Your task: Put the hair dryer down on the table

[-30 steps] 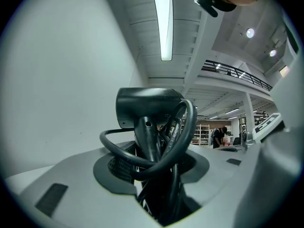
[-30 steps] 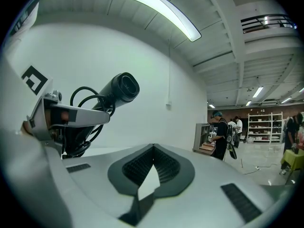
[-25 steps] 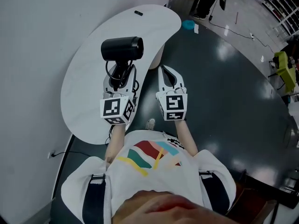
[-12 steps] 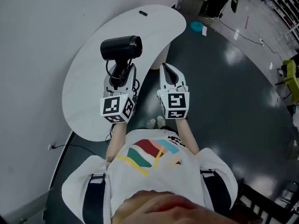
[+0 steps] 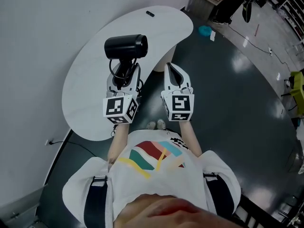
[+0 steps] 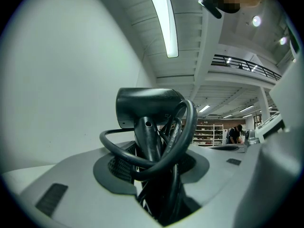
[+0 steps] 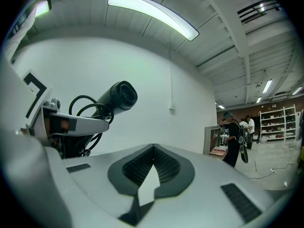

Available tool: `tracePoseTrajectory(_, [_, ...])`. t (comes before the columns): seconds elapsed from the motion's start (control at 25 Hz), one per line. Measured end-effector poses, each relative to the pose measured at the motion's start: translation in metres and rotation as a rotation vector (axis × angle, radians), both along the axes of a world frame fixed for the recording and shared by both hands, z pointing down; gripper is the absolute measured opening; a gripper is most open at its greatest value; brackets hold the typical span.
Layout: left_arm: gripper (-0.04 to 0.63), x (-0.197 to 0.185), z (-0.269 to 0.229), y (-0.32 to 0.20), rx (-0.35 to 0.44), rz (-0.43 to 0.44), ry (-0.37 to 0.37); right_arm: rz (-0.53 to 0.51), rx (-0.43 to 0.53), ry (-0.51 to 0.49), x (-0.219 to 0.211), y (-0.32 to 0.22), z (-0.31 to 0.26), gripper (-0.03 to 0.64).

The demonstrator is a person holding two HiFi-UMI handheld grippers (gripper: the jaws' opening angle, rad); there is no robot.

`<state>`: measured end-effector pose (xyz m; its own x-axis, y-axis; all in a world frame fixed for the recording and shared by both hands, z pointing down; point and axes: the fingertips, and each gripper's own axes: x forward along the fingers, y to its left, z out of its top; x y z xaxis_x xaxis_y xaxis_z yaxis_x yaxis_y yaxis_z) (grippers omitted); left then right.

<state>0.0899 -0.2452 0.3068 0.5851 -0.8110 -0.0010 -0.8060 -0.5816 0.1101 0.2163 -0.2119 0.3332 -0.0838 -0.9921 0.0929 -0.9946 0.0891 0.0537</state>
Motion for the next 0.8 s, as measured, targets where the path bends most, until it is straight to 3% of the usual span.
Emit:
tracePoseTrajectory(0.52, [0.218, 0.005, -0.003, -0.011, 0.014, -0.036, -0.023, -0.034, 0.040, -0.002, 0.007, -0.017, -0.011, 0.009])
tracePoseTrajectory(0.8, [0.217, -0.030, 0.004, -0.007, -0.011, -0.083, -0.038, -0.085, 0.057, 0.006, -0.027, -0.013, -0.015, 0.009])
